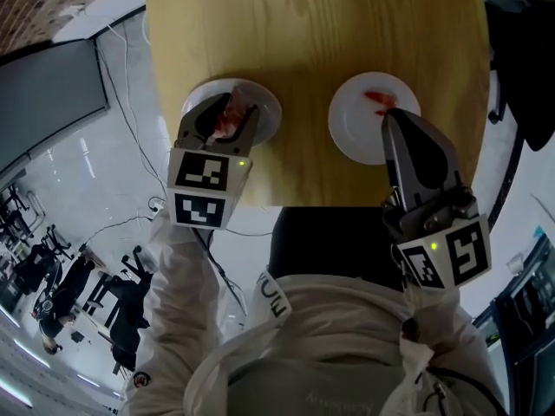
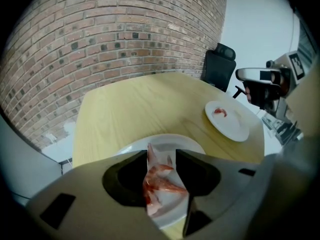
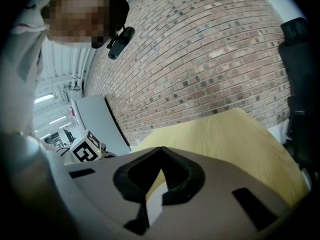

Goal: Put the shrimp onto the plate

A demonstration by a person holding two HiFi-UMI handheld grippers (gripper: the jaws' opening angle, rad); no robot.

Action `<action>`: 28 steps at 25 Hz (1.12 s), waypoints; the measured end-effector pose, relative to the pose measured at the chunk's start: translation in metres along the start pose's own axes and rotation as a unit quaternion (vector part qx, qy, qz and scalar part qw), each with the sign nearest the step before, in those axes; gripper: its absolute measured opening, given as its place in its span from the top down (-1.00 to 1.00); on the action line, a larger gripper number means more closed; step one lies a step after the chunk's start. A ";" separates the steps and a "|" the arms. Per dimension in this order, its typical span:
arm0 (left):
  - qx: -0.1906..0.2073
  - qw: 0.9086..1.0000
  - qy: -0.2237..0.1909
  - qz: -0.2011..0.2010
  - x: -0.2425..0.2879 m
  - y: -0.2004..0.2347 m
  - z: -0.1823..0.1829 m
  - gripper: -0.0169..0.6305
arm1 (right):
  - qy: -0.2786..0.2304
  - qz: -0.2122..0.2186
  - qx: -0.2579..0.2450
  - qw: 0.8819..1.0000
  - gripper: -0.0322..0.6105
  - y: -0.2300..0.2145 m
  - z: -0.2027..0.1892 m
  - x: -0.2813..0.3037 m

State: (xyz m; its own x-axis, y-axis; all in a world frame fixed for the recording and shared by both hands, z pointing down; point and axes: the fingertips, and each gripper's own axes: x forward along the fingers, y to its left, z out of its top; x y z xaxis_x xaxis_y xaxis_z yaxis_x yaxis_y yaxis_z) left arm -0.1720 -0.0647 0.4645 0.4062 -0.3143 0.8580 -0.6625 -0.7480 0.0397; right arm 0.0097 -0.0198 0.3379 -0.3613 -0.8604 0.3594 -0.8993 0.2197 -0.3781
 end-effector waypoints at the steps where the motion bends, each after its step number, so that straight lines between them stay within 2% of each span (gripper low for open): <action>1: 0.000 1.000 0.001 0.000 0.001 0.000 0.000 0.40 | 0.001 -0.002 0.001 1.000 0.83 -0.001 -0.001 -0.001; 17: -0.004 1.000 0.018 -0.006 0.006 -0.002 -0.002 0.45 | 0.002 -0.008 0.012 1.000 0.82 -0.007 -0.005 -0.006; 28: -0.002 1.000 0.001 0.007 0.002 -0.002 0.005 0.48 | -0.002 -0.014 0.016 1.000 0.82 -0.014 -0.006 -0.013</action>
State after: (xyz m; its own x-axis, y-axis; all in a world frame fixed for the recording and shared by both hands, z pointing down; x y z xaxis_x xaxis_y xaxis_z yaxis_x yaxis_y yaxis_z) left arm -0.1668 -0.0668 0.4635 0.3961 -0.3230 0.8595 -0.6708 -0.7410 0.0307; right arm 0.0254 -0.0086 0.3434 -0.3347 -0.8682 0.3664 -0.9009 0.1809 -0.3945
